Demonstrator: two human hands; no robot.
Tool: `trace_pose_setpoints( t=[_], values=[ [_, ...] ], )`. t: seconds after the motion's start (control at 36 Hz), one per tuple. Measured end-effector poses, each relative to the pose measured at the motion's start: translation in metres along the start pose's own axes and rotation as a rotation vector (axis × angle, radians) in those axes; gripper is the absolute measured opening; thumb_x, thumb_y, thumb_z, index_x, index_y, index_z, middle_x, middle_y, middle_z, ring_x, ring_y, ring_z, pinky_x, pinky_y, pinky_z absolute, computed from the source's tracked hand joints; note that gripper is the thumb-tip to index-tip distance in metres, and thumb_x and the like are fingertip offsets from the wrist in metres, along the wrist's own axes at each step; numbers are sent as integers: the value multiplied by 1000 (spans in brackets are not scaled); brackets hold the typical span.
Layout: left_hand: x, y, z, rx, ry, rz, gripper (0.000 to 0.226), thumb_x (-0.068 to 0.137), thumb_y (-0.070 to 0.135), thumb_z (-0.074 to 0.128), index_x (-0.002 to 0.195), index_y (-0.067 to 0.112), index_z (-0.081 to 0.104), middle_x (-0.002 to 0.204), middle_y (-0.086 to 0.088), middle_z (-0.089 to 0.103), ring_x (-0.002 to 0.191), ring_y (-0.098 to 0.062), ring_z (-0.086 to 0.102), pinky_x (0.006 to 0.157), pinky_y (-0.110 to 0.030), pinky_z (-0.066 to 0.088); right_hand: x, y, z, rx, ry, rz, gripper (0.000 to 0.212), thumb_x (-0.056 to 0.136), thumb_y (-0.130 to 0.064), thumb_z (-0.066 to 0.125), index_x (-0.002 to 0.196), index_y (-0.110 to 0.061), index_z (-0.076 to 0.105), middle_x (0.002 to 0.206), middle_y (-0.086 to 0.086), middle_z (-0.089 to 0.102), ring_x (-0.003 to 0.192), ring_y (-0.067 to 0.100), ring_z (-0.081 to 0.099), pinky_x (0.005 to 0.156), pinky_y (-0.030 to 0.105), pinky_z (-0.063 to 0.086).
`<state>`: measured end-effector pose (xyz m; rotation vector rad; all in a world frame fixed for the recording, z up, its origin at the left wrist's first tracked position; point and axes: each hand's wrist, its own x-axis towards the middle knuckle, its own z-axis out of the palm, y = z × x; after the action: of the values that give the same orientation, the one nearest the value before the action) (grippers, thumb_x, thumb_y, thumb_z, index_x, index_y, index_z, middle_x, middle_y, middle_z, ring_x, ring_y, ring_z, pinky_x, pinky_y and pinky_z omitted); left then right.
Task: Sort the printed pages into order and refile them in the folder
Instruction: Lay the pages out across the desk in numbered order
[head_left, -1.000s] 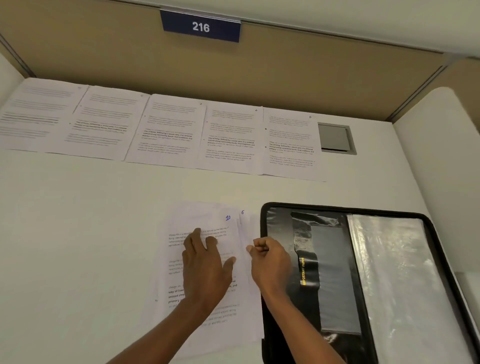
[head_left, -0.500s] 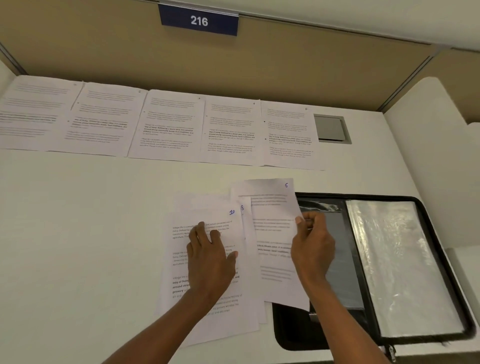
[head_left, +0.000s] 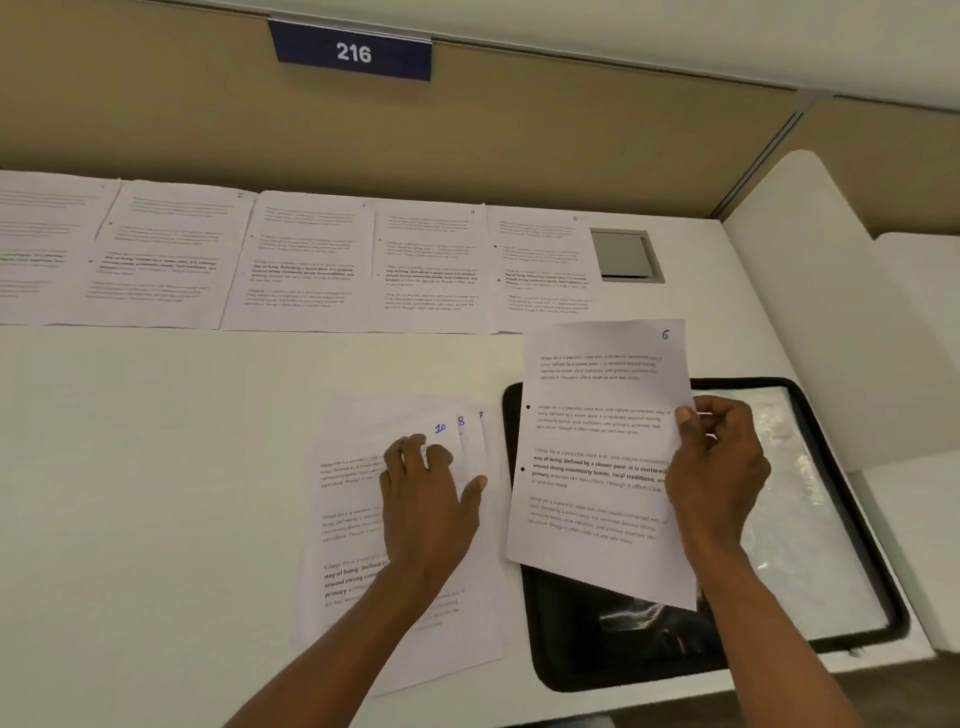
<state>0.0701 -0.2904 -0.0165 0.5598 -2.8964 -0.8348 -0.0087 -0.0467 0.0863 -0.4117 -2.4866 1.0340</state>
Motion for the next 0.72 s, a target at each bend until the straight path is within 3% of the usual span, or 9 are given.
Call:
trace_pose_setpoints(
  t=[0.14, 0.22, 0.28, 0.39, 0.47, 0.53, 0.64, 0.72],
  values=[
    [18, 46, -6, -252, -113, -82, 41, 93, 65, 65, 111, 28, 61, 117, 12, 60, 118, -12, 49, 94, -30, 44, 10, 9, -12, 167, -37, 147, 8, 102, -18, 68, 108, -15, 64, 94, -10, 67, 77, -10, 63, 67, 13, 52],
    [29, 73, -10, -402, -209, -108, 43, 91, 70, 63, 107, 31, 59, 106, 18, 61, 102, -5, 57, 83, -27, 46, 19, 23, -13, 256, -90, 230, 7, 100, -21, 70, 107, -22, 67, 98, -5, 73, 88, 11, 71, 78, 37, 60],
    [36, 90, -12, -505, -261, -132, 44, 90, 70, 64, 102, 28, 60, 97, 18, 67, 87, -5, 65, 75, -25, 53, 28, 32, -12, 290, -115, 260, 7, 99, -22, 71, 104, -26, 68, 99, -3, 75, 91, 19, 73, 81, 42, 61],
    [48, 118, -12, -722, -316, -191, 28, 94, 56, 70, 94, 28, 73, 86, 14, 78, 77, -5, 73, 66, -16, 56, 51, 47, -12, 351, -126, 313, 7, 98, -23, 74, 101, -26, 69, 94, -1, 77, 88, 23, 74, 82, 45, 62],
    [57, 135, -3, -853, -364, -297, 19, 95, 42, 76, 97, 24, 78, 91, 12, 80, 84, -12, 78, 81, -37, 66, 72, 58, -14, 428, -142, 366, 8, 96, -25, 76, 101, -25, 70, 85, 0, 78, 85, 25, 75, 78, 41, 61],
    [65, 150, 5, -889, -350, -339, 15, 95, 37, 78, 96, 22, 78, 92, 10, 81, 86, -15, 79, 84, -44, 66, 86, 66, -14, 473, -159, 405, 11, 96, -30, 76, 103, -24, 71, 84, -3, 78, 85, 21, 75, 76, 36, 58],
    [84, 182, 21, -920, -285, -402, 29, 96, 32, 78, 80, 10, 67, 87, 3, 81, 83, -19, 79, 78, -40, 67, 114, 85, -12, 493, -293, 472, 17, 96, -40, 74, 106, -26, 71, 86, -8, 79, 82, 13, 75, 75, 36, 56],
    [101, 207, 34, -898, -246, -386, 25, 97, 30, 77, 82, 12, 69, 83, 4, 80, 77, -13, 78, 63, -24, 62, 133, 103, -6, 456, -408, 480, 23, 93, -29, 80, 112, -25, 68, 89, -3, 81, 80, 17, 77, 78, 42, 60]
  ],
)
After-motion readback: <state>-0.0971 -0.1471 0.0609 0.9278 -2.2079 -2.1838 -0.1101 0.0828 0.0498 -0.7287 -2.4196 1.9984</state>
